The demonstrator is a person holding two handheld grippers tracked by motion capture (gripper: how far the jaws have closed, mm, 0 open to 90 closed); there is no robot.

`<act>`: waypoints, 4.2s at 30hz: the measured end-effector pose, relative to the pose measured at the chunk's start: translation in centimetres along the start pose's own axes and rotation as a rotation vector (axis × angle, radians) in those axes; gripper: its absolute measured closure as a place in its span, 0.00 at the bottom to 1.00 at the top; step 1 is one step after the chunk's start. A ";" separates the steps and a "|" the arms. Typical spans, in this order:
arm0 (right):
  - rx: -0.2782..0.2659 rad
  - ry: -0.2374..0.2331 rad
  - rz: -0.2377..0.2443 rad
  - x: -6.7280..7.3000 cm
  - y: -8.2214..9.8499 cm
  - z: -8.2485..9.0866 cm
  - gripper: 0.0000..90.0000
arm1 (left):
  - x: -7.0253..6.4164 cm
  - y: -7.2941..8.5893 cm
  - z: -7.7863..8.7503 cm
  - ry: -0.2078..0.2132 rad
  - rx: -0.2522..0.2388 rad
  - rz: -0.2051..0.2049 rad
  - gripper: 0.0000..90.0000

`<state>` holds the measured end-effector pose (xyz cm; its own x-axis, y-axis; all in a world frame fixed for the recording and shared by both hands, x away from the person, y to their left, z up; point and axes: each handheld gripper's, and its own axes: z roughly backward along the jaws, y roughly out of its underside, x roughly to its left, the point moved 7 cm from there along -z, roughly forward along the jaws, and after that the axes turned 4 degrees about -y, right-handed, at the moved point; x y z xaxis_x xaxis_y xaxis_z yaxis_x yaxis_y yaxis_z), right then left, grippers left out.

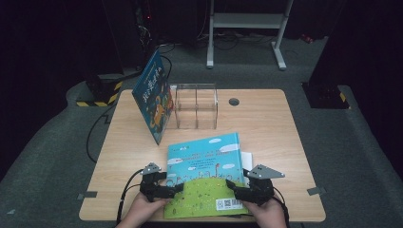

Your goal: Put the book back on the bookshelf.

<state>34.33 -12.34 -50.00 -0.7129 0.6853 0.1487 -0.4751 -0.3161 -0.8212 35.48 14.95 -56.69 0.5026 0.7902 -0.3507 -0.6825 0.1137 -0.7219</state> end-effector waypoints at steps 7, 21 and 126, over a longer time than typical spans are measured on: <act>0.001 0.007 0.004 0.0 0.0 -0.2 0.35 | 0.0 0.0 -0.1 -0.005 0.005 0.012 0.00; -0.060 0.023 0.085 0.7 -0.6 0.4 0.35 | 0.0 -0.3 0.4 0.046 -0.019 0.039 0.00; -0.334 0.273 0.223 0.3 -10.1 2.2 0.56 | -0.4 -9.7 5.4 -0.249 -0.492 -0.116 0.42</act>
<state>37.79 -10.42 -40.43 -0.5959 0.7861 -0.1641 -0.1032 -0.2776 -0.9551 39.03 16.80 -46.26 0.3788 0.9141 -0.1445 -0.2726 -0.0390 -0.9613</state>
